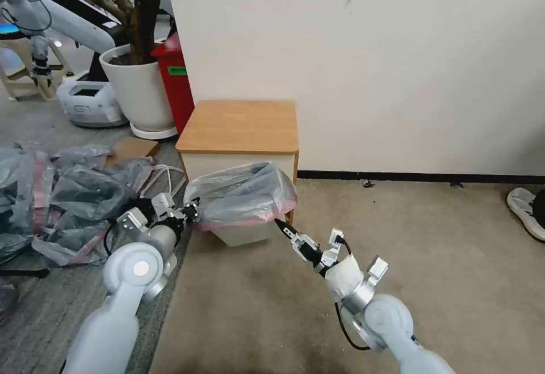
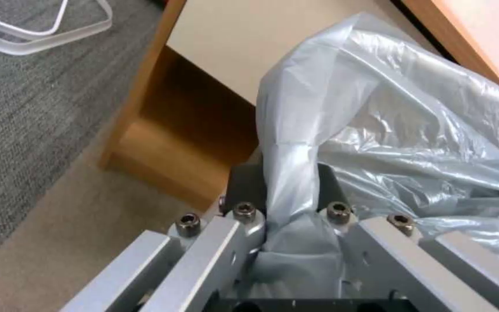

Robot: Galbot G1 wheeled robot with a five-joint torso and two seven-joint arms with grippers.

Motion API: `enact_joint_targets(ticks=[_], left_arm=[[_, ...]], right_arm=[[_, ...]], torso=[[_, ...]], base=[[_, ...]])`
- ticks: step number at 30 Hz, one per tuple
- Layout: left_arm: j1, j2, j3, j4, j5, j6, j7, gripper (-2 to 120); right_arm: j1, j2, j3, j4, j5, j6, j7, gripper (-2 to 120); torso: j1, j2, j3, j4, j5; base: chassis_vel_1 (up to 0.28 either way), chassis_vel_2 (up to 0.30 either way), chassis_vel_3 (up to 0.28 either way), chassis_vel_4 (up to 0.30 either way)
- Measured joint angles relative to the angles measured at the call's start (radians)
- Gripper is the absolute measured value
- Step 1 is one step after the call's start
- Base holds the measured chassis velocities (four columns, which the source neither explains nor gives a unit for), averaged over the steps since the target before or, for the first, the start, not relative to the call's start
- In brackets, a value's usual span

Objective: Pick up the garbage bag from the table and place it over the trash can.

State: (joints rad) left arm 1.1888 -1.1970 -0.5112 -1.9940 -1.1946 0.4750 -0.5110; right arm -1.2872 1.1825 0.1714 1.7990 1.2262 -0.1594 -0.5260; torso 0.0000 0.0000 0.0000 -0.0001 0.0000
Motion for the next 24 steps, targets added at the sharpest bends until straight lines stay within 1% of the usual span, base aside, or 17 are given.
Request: enact_joint_targets(ticks=[3,4,5,6,8,9,10,12,13,16,18,20,24], left_arm=[[0.002,0.0,0.001,-0.001,0.001,0.0,0.0,6],[0.003,0.0,0.001,-0.003,0.001,0.0,0.0,6],[0.003,0.0,0.001,-0.003,0.001,0.0,0.0,6],[0.006,0.0,0.001,-0.007,0.002,0.0,0.0,6],[0.009,-0.001,0.002,-0.008,0.002,0.0,0.0,6],[0.009,-0.001,0.002,-0.008,0.002,0.0,0.0,6],[0.01,0.0,0.002,-0.009,0.003,0.0,0.0,6],[0.011,0.002,0.002,-0.01,0.004,0.0,0.0,6],[0.011,0.002,0.002,-0.01,0.004,0.0,0.0,6],[0.007,0.005,0.002,-0.005,0.005,0.0,0.002,6],[0.005,0.005,0.002,-0.003,0.005,0.0,0.002,6],[0.001,0.002,0.004,-0.001,0.005,0.0,0.002,6],[0.003,-0.005,0.012,-0.003,0.007,0.0,0.003,6]], right_arm=[[0.011,-0.001,-0.007,-0.003,0.005,-0.002,0.001,51],[0.014,-0.001,-0.008,-0.004,0.005,-0.003,0.002,53],[0.014,-0.001,-0.008,-0.004,0.005,-0.003,0.002,53],[0.021,-0.001,-0.01,-0.005,0.007,-0.004,0.007,61],[0.027,0.001,-0.011,-0.006,0.008,-0.007,0.014,68],[0.027,0.001,-0.011,-0.006,0.008,-0.007,0.014,68],[0.029,0.001,-0.01,-0.006,0.006,-0.012,0.018,72],[0.018,-0.008,-0.007,-0.007,-0.003,-0.018,0.022,83],[0.018,-0.008,-0.007,-0.007,-0.003,-0.018,0.022,83],[-0.014,-0.021,0.001,-0.002,-0.007,-0.018,0.0,91],[-0.019,-0.022,0.001,0.0,-0.01,-0.018,-0.002,91],[-0.024,-0.02,0.001,0.0,-0.022,-0.017,-0.006,95],[0.001,-0.01,0.002,-0.009,-0.022,-0.017,0.011,95]], torso=[[0.0,0.0,0.0,0.0001,0.0],[0.0,0.0,0.0,0.0001,0.0],[0.0,0.0,0.0,0.0001,0.0],[0.0,0.0,0.0,0.0,0.0],[0.0,0.0,0.0,0.0,0.0],[0.0,0.0,0.0,0.0,0.0],[0.0,0.0,0.0,0.0001,0.0],[0.0,0.0,0.0,0.0002,0.0],[0.0,0.0,0.0,0.0002,0.0],[0.0,0.0,0.0,-0.0001,0.0],[0.0,0.0,0.0,-0.0001,-0.0001],[0.0,0.0,0.0,0.0,0.0],[0.0,0.0,0.0,0.0,0.0]], base=[[0.0,0.0,0.0,0.0],[0.0,0.0,0.0,0.0],[0.0,0.0,0.0,0.0],[0.0,0.0,0.0,0.0],[0.0,0.0,0.0,0.0],[0.0,0.0,0.0,0.0],[0.0,0.0,0.0,0.0],[0.0,0.0,0.0,0.0],[0.0,0.0,0.0,0.0],[0.0,0.0,0.0,0.0],[0.0,0.0,0.0,0.0],[0.0,0.0,0.0,0.0],[0.0,0.0,0.0,0.0]])
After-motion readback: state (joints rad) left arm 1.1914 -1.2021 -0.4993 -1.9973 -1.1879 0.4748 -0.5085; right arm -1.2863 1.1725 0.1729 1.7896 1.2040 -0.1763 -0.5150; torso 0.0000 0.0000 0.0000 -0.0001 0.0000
